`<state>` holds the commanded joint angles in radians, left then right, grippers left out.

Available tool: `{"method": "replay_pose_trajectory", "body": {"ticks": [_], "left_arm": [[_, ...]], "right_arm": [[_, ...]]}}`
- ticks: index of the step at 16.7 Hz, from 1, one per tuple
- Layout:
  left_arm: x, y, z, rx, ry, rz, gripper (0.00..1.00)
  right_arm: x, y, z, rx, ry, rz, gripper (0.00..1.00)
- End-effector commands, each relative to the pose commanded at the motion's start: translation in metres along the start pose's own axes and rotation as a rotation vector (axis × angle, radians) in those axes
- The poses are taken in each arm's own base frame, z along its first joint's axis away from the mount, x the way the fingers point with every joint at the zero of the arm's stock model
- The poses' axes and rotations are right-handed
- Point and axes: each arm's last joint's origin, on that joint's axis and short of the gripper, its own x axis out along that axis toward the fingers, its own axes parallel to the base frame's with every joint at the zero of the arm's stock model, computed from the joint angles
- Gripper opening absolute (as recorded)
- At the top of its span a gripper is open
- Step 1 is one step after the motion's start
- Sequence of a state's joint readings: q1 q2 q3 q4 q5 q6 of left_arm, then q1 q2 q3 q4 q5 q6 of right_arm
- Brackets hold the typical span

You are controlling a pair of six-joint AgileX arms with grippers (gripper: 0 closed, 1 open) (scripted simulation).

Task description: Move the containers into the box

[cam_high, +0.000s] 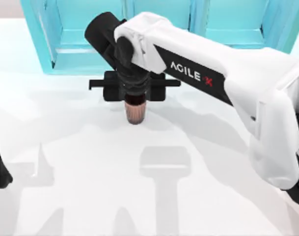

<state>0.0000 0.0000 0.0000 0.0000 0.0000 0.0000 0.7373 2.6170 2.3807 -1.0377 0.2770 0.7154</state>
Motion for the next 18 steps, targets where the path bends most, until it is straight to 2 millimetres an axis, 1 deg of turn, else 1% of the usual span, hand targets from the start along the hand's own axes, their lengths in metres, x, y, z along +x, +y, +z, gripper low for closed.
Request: {"method": "replay_pose_trajectory", "body": {"ticks": [3,5,7,11,13,15,18], "left_arm": [[0.000,0.000,0.000,0.000,0.000,0.000,1.00],[0.000,0.000,0.000,0.000,0.000,0.000,1.00],[0.000,0.000,0.000,0.000,0.000,0.000,1.00],[0.000,0.000,0.000,0.000,0.000,0.000,1.00],[0.000,0.000,0.000,0.000,0.000,0.000,1.00],[0.000,0.000,0.000,0.000,0.000,0.000,1.00],[0.000,0.000,0.000,0.000,0.000,0.000,1.00]], "right_arm": [[-0.002,0.001,0.000,-0.002,-0.001,0.003,0.00],[-0.010,-0.009,0.005,-0.005,0.001,0.002,0.00],[-0.030,-0.028,0.016,-0.003,0.001,0.003,0.00],[-0.079,-0.078,0.034,0.001,-0.008,0.009,0.00],[-0.091,-0.094,0.037,-0.001,-0.003,0.005,0.00],[-0.094,-0.099,0.037,-0.001,-0.001,0.003,0.00],[-0.094,-0.096,0.037,-0.003,-0.005,0.005,0.00]]}}
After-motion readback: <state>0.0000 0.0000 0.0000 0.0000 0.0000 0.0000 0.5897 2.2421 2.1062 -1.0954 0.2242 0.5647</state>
